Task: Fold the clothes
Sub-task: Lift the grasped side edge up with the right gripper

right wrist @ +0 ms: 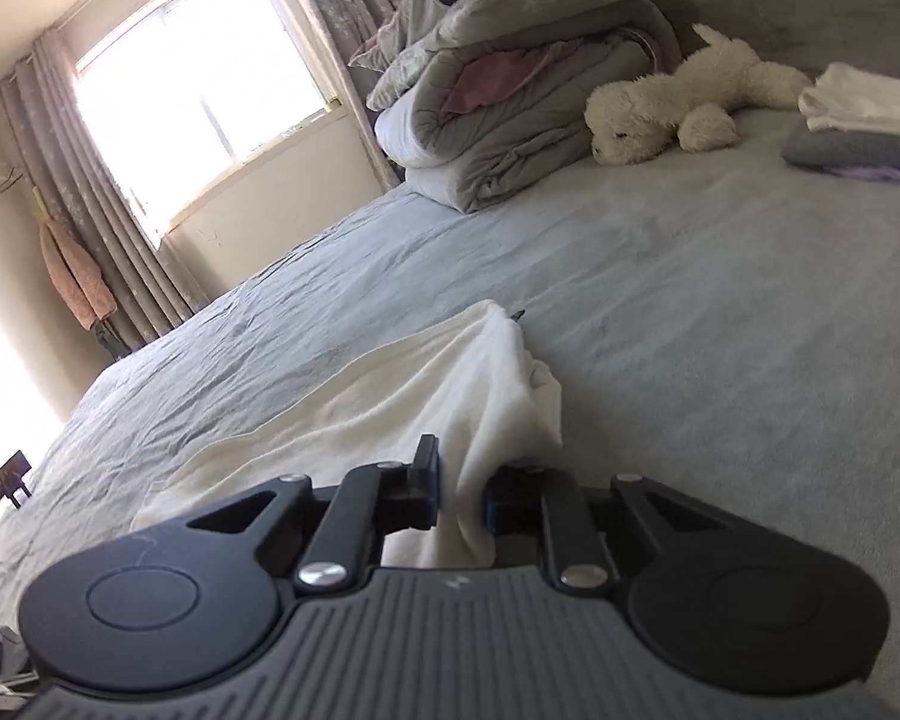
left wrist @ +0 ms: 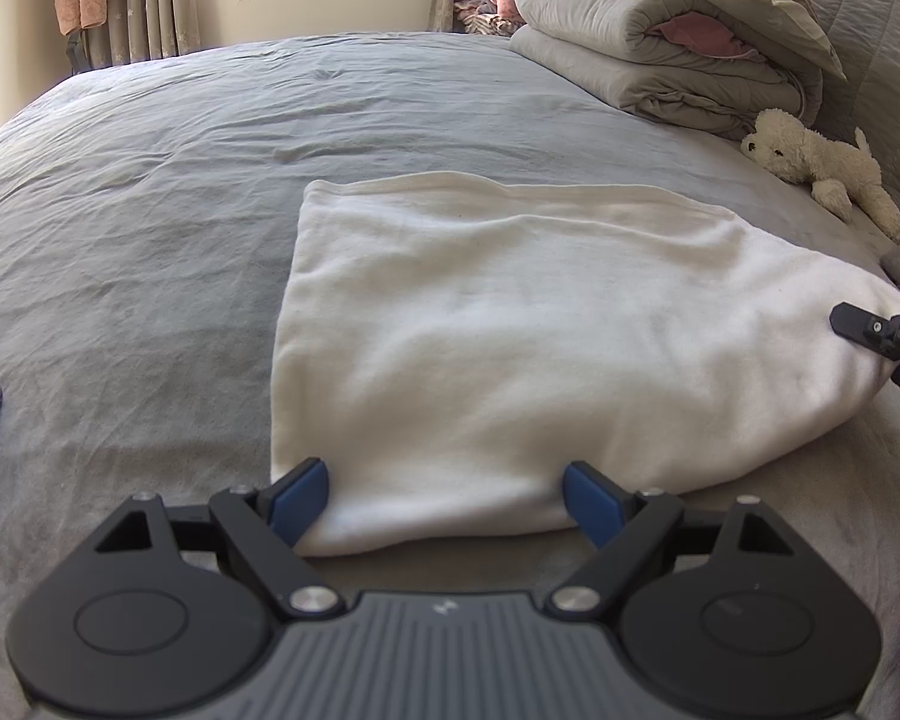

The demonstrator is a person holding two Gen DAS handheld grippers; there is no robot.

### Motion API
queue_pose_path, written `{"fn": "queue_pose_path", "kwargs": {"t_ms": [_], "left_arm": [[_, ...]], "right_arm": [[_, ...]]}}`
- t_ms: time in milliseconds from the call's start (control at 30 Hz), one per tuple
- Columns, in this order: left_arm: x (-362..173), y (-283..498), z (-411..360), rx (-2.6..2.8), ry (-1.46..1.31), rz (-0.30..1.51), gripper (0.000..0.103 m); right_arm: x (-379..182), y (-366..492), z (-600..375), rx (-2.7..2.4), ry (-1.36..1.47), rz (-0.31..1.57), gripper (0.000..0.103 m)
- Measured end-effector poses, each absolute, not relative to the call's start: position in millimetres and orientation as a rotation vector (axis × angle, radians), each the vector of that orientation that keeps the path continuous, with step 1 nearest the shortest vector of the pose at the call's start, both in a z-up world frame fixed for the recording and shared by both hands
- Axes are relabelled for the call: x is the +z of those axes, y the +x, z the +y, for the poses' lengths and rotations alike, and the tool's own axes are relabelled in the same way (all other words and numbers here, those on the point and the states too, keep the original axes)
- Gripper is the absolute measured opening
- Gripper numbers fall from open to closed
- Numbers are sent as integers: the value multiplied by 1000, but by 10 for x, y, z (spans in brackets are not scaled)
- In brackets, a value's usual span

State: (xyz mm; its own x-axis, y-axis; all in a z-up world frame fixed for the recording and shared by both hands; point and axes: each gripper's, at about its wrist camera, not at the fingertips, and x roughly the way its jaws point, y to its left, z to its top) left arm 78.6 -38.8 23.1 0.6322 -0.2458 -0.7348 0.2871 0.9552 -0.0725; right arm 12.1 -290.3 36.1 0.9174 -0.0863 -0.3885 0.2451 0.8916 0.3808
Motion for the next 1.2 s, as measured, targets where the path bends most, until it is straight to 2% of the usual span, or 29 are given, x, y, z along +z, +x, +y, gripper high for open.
{"fn": "queue_pose_path", "kwargs": {"t_ms": [133, 333, 567, 933, 1033, 1200], "left_arm": [[231, 784, -389, -305, 54, 833, 87], [256, 774, -384, -302, 41, 825, 87], [487, 662, -535, -381, 39, 663, 87], [172, 650, -1214, -308, 268, 556, 87], [208, 747, -1133, -317, 204, 611, 87], [171, 703, -1143, -324, 219, 585, 87]], "right_arm": [[440, 120, -2772, -167, 316, 336, 18], [354, 142, -3000, -182, 479, 381, 18], [354, 138, -3015, -189, 521, 399, 18], [412, 135, -3039, -156, 556, 396, 18], [460, 139, -3013, -134, 541, 378, 18], [601, 98, -2884, -88, 459, 322, 18]]}}
